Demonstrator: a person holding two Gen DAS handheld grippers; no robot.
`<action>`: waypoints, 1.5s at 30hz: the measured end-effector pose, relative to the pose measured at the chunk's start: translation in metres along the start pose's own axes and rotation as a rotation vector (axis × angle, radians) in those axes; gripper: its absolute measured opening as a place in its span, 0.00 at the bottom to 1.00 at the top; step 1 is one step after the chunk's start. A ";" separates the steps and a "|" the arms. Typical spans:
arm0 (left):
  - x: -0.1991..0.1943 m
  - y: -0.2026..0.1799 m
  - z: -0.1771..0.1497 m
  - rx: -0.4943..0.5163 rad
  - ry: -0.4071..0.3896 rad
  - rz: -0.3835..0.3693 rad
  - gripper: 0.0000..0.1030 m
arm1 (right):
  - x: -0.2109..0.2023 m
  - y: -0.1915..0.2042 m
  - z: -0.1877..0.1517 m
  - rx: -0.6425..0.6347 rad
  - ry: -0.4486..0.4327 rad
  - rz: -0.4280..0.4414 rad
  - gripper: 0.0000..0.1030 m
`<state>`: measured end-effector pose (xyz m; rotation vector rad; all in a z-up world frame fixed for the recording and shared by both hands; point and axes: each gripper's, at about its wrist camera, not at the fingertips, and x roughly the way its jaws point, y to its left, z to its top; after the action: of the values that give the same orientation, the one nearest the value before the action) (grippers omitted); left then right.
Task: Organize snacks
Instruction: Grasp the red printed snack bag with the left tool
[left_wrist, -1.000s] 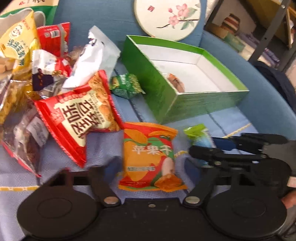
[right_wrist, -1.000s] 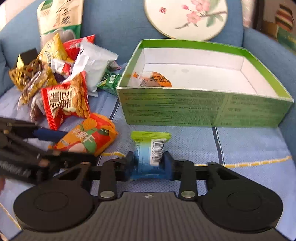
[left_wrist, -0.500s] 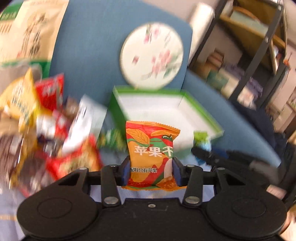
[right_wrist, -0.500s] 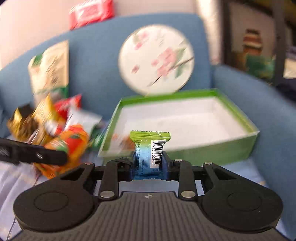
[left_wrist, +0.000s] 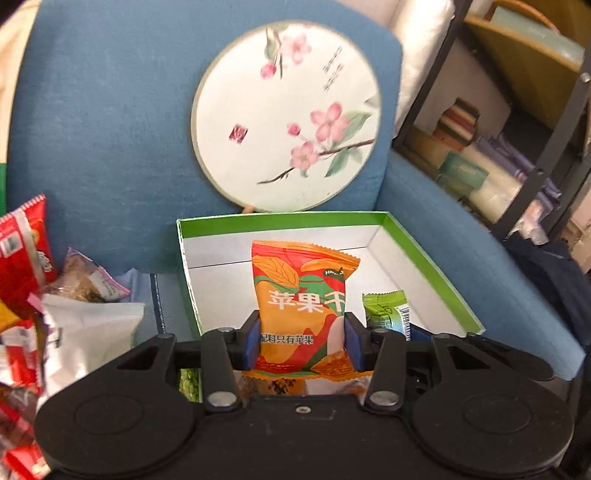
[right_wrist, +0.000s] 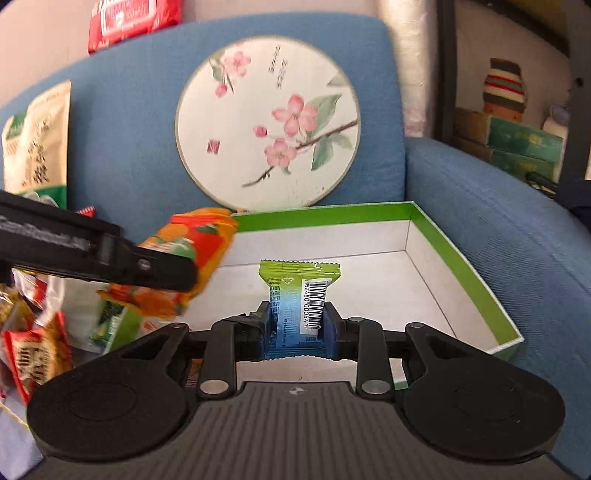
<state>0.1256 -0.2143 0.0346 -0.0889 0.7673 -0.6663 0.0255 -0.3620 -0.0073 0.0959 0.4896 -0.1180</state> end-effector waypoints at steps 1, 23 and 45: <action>0.005 0.002 -0.001 0.004 0.002 -0.006 0.65 | 0.004 0.000 -0.001 -0.005 0.000 0.004 0.48; -0.183 0.114 -0.094 -0.188 -0.155 0.266 1.00 | -0.073 0.111 -0.020 -0.034 -0.032 0.362 1.00; -0.105 0.142 -0.097 -0.245 0.150 -0.033 0.07 | -0.045 0.149 -0.049 -0.111 0.144 0.468 1.00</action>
<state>0.0798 -0.0241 -0.0155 -0.2781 0.9919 -0.6126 -0.0165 -0.2047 -0.0191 0.1083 0.6047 0.3766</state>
